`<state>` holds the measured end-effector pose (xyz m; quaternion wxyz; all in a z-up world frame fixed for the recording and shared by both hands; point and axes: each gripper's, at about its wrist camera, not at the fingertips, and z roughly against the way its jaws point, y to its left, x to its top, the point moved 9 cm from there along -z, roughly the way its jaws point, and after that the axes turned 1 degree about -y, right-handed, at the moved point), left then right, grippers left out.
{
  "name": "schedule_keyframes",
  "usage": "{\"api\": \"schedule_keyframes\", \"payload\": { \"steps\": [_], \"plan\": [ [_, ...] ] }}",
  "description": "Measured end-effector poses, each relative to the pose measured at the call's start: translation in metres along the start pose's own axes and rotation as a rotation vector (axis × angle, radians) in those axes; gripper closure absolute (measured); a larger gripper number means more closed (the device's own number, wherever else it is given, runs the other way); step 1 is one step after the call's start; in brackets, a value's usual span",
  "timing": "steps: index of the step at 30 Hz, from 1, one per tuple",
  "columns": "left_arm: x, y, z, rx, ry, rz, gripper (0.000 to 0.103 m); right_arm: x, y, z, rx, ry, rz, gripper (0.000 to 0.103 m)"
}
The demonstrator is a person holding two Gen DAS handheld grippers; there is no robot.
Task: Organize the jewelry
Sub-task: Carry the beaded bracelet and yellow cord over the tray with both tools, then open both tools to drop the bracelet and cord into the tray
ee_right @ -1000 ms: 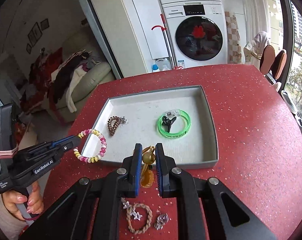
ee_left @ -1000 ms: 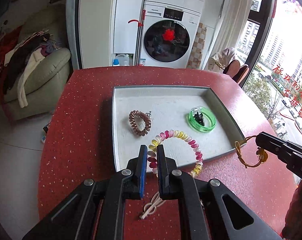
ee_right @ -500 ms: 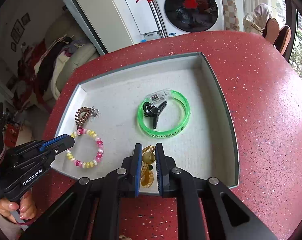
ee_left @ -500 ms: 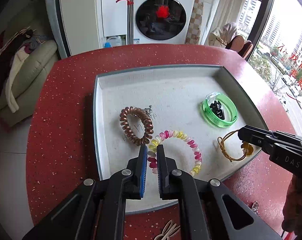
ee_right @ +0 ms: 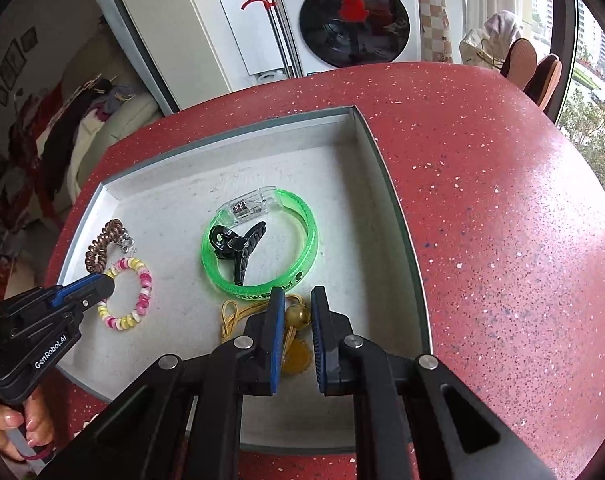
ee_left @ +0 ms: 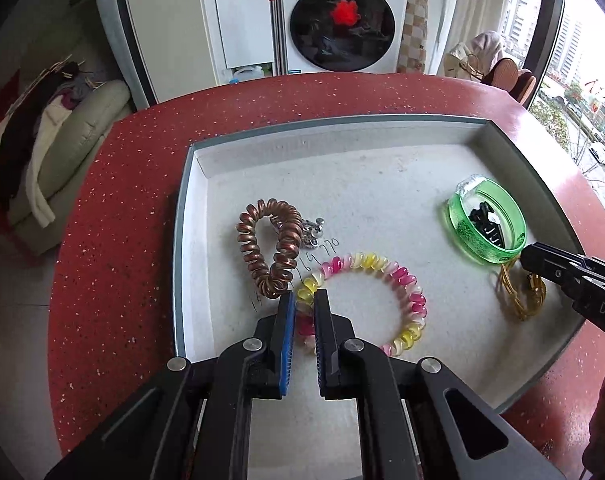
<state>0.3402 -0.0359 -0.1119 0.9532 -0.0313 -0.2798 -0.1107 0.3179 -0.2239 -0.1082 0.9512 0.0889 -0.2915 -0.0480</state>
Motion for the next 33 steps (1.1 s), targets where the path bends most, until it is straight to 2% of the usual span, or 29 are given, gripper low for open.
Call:
{"api": "schedule_keyframes", "payload": {
  "steps": [6, 9, 11, 13, 24, 33],
  "plan": [
    [-0.001, -0.003, 0.000, 0.058, -0.038, -0.048, 0.075, -0.001, 0.004, 0.003, -0.006, 0.000, 0.020, 0.086],
    [-0.003, -0.001, 0.002, 0.062, -0.040, -0.042, 0.074, 0.002, 0.007, 0.008, 0.036, -0.007, 0.001, 0.070],
    [-0.003, 0.002, 0.004, 0.052, -0.041, -0.025, 0.074, 0.003, 0.010, 0.016, 0.055, -0.035, 0.000, 0.043],
    [-0.003, 0.004, 0.006, 0.036, -0.044, -0.005, 0.074, 0.005, 0.014, 0.025, 0.066, -0.065, 0.000, 0.036],
    [0.004, 0.005, 0.019, 0.050, -0.098, -0.006, 0.074, 0.008, 0.022, 0.052, 0.106, -0.118, -0.036, 0.033],
    [0.008, 0.008, 0.045, 0.041, -0.164, -0.006, 0.073, 0.002, 0.032, 0.061, 0.141, -0.110, -0.028, 0.027]
  ]
}}
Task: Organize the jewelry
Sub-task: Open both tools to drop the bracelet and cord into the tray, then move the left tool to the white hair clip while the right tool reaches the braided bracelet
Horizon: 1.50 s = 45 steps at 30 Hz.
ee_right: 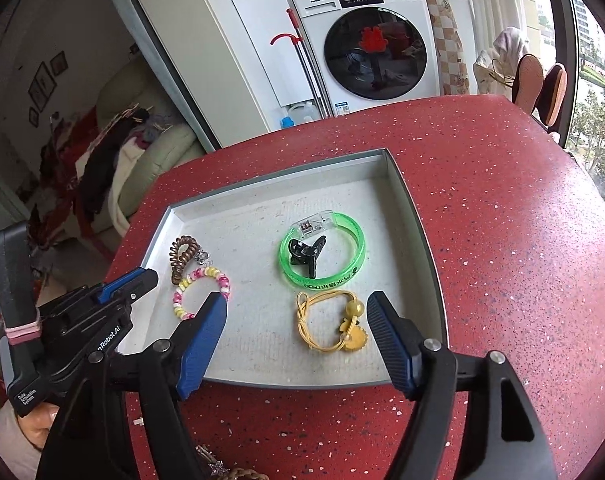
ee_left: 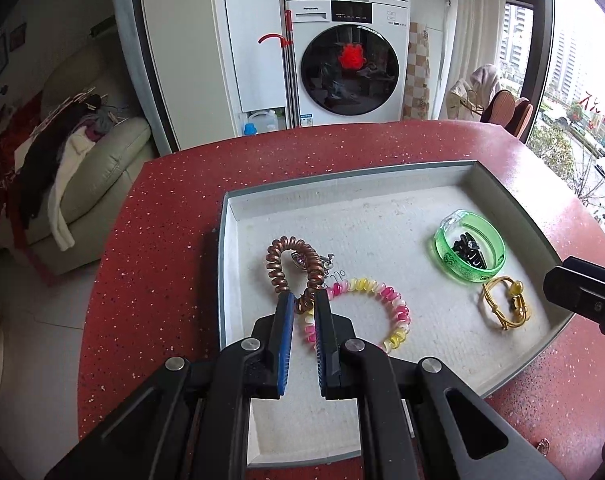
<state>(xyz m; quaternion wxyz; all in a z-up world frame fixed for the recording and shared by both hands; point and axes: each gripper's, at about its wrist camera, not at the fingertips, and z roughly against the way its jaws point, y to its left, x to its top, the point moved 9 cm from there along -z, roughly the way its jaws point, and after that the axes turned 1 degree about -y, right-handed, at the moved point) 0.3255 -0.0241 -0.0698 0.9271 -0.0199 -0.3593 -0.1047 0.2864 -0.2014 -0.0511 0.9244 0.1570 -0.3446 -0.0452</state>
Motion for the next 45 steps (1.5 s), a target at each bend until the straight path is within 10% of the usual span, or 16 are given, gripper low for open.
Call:
{"api": "schedule_keyframes", "payload": {
  "steps": [2, 10, 14, 26, 45],
  "plan": [
    [0.001, 0.003, 0.005, 0.008, -0.012, 0.011, 0.000, -0.001, 0.002, 0.001, 0.000, 0.001, 0.002, 0.027],
    [0.006, 0.012, 0.030, 0.030, -0.094, 0.022, 0.000, -0.001, 0.010, 0.021, 0.028, -0.051, 0.000, 0.021],
    [0.002, 0.015, 0.037, 0.022, -0.094, 0.032, 0.000, 0.000, 0.011, 0.032, 0.018, -0.095, 0.000, 0.000],
    [-0.030, 0.011, 0.046, -0.037, -0.035, 0.024, 0.000, -0.007, 0.013, 0.058, 0.018, -0.179, -0.001, 0.000],
    [-0.097, 0.020, 0.050, -0.009, 0.078, -0.009, 0.000, -0.092, 0.002, 0.052, -0.033, 0.055, 0.034, 0.000]
  ]
}}
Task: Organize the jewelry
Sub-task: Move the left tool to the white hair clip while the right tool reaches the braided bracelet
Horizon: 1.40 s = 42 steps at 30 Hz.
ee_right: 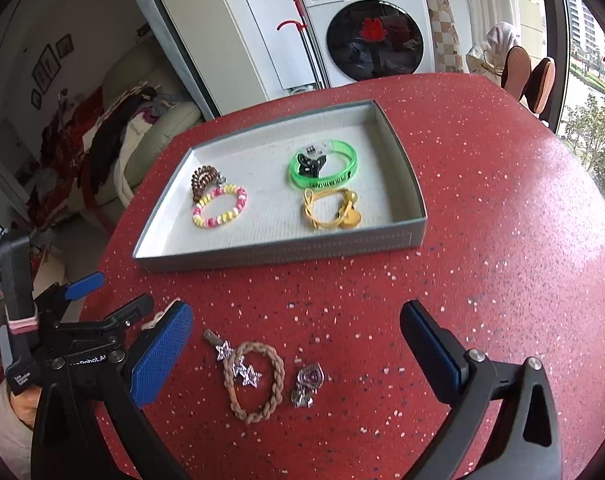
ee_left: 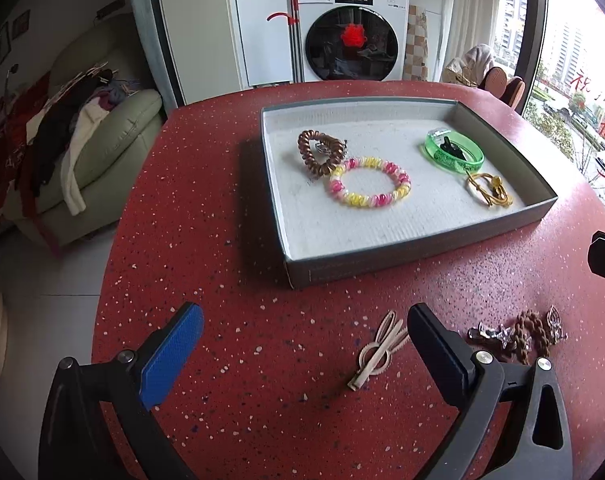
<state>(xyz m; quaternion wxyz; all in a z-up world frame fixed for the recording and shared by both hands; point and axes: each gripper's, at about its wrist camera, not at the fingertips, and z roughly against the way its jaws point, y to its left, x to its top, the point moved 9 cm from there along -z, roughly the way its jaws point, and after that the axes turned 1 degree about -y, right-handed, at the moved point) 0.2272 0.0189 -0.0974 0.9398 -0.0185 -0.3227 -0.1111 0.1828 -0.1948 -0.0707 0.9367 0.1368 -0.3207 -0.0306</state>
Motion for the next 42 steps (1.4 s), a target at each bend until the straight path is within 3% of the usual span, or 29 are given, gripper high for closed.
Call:
{"api": "schedule_keyframes", "payload": {
  "steps": [10, 12, 14, 17, 24, 34, 42],
  "plan": [
    [-0.019, -0.008, -0.001, 0.010, 0.016, -0.070, 0.000, -0.047, 0.000, 0.006, -0.023, 0.079, -0.005, 0.001],
    [-0.022, -0.008, -0.001, 0.012, 0.019, -0.072, 0.000, -0.055, 0.004, 0.006, -0.017, 0.091, -0.007, 0.010],
    [-0.023, -0.008, -0.001, 0.013, 0.020, -0.074, 0.000, -0.062, 0.008, 0.003, -0.022, 0.110, -0.009, 0.026],
    [-0.025, -0.007, -0.003, 0.014, 0.024, -0.078, 0.000, -0.070, 0.012, -0.003, -0.028, 0.138, -0.027, 0.043],
    [-0.025, -0.010, -0.006, 0.009, 0.024, -0.086, 0.000, -0.068, 0.020, -0.007, -0.043, 0.120, -0.045, 0.050],
    [-0.024, -0.021, -0.007, -0.012, 0.011, -0.116, 0.000, -0.067, 0.029, -0.011, -0.162, 0.107, 0.060, 0.058],
    [-0.027, -0.035, -0.002, -0.070, 0.012, -0.151, 0.024, -0.071, 0.039, -0.013, -0.135, 0.117, 0.089, 0.087]
  ]
}}
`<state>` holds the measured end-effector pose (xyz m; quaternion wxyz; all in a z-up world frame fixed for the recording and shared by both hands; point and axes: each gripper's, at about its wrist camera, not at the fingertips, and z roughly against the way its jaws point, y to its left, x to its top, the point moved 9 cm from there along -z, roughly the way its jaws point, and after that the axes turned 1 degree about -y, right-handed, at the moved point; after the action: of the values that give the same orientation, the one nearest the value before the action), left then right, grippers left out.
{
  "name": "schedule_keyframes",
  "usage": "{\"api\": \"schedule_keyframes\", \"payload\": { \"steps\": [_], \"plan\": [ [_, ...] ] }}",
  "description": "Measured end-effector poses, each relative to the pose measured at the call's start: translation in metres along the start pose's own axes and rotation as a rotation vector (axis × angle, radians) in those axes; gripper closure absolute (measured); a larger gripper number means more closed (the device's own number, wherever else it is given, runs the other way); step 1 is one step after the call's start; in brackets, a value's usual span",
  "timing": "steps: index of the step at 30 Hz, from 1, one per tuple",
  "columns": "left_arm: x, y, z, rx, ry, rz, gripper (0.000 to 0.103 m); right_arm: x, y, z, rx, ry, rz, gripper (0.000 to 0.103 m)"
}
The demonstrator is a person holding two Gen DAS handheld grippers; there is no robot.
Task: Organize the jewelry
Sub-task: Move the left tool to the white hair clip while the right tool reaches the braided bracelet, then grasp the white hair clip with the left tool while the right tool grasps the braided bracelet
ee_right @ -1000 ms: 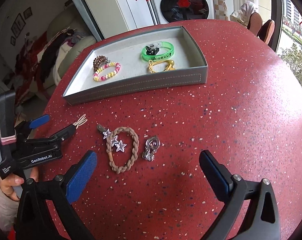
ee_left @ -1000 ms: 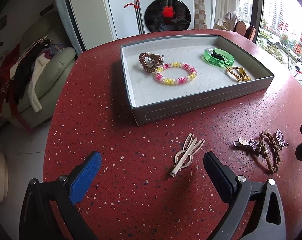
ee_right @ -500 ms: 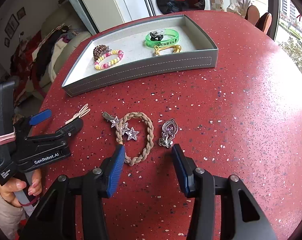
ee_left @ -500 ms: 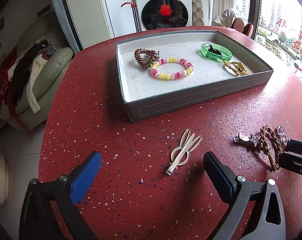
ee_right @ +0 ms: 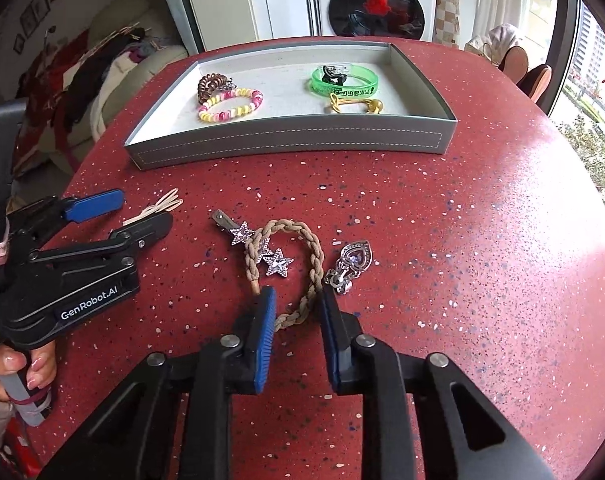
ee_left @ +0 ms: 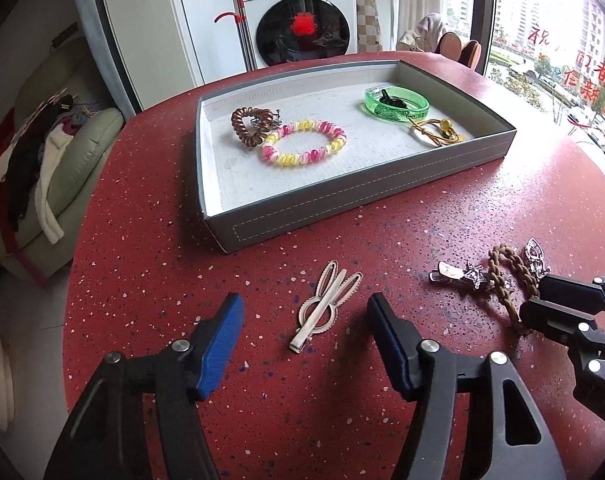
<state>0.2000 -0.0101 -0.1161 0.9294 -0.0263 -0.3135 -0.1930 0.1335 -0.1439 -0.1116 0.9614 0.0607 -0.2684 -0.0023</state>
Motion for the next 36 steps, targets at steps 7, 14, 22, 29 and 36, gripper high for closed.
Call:
{"api": "schedule_keyframes", "payload": {
  "steps": [7, 14, 22, 29, 36],
  "plan": [
    [-0.002, -0.013, 0.005, -0.059, 0.010, -0.024, 0.067, -0.003, -0.003, 0.004, 0.040, -0.007, -0.028, 0.096],
    [-0.005, -0.006, 0.013, -0.092, -0.003, 0.031, 0.067, 0.003, -0.006, 0.019, 0.067, -0.049, -0.037, 0.096],
    [-0.002, 0.004, 0.028, -0.100, -0.027, 0.086, 0.067, 0.016, -0.008, 0.035, 0.108, -0.089, -0.051, 0.096],
    [0.011, 0.008, 0.042, -0.102, -0.056, 0.118, 0.067, 0.031, -0.011, 0.043, 0.144, -0.114, -0.067, 0.096],
    [0.025, 0.008, 0.045, -0.094, -0.072, 0.121, 0.067, 0.047, -0.021, 0.045, 0.159, -0.129, -0.085, 0.096]
  ]
}}
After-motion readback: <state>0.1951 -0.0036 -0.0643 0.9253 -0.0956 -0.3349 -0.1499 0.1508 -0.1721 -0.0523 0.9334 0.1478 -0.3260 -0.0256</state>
